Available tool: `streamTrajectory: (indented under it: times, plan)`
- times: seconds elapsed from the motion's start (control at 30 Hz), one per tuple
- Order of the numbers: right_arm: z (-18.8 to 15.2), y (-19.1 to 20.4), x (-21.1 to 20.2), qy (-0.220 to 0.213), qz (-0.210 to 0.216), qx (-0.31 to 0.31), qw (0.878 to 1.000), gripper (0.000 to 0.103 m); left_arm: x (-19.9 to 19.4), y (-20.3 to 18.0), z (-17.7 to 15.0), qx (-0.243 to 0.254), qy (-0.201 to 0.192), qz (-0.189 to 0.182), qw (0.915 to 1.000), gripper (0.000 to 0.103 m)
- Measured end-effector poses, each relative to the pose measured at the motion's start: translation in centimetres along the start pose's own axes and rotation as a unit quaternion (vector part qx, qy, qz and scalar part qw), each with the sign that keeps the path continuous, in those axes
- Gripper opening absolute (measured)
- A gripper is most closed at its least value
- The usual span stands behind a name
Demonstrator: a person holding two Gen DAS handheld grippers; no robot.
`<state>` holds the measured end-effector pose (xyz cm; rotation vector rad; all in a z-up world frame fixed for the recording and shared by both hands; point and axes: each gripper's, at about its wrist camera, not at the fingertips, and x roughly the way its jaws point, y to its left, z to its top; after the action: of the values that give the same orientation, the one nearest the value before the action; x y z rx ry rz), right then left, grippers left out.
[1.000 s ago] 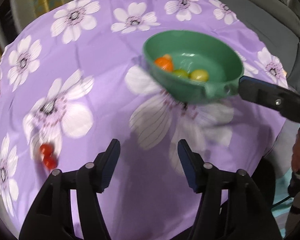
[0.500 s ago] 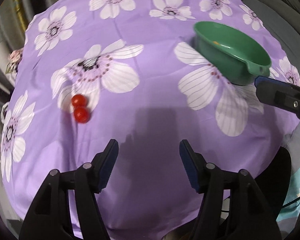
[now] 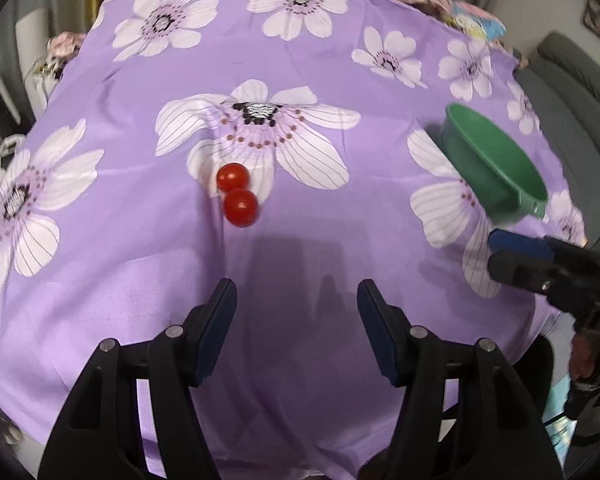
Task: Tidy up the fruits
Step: 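Move the left gripper out of the bowl toward the two red cherry tomatoes, then grasp one red cherry tomato with the left gripper while the right gripper grasps the other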
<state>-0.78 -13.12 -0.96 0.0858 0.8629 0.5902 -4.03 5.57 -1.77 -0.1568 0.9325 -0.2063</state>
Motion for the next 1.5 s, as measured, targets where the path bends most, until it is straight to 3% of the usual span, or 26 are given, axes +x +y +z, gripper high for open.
streamTrajectory:
  times: [0.17,0.3,0.53,0.73,1.03,1.13,1.27,1.5]
  plan:
    - [2.4,0.9,1.7,0.004,0.038,0.008,0.999,0.047,0.6,0.9,1.2,-0.012,-0.003,-0.010,0.9999,0.058]
    - [5.0,1.9,4.2,0.018,0.065,0.001,0.998,0.047,1.7,1.5,2.6,-0.013,0.003,-0.018,0.9997,0.050]
    - [8.4,2.3,9.6,0.071,0.135,0.012,0.988,0.047,3.5,1.8,4.4,-0.006,0.023,0.005,0.9997,0.046]
    - [9.7,1.7,14.0,0.126,0.166,0.034,0.977,0.047,4.3,2.0,4.9,0.002,0.027,0.036,0.9990,0.045]
    - [10.1,3.3,17.6,0.165,0.155,0.001,0.974,0.047,5.1,1.8,5.5,0.030,0.031,0.060,0.9973,0.044]
    - [10.2,3.9,18.9,0.178,0.132,-0.020,0.975,0.035,5.3,1.7,5.5,0.041,0.036,0.065,0.9964,0.040]
    - [10.1,4.1,19.2,0.168,0.118,-0.031,0.978,0.032,5.5,1.8,5.7,0.048,0.040,0.064,0.9960,0.040]
    - [10.2,0.8,16.0,0.120,0.135,0.033,0.983,0.031,6.8,1.7,5.9,0.049,0.058,0.058,0.9954,0.037]
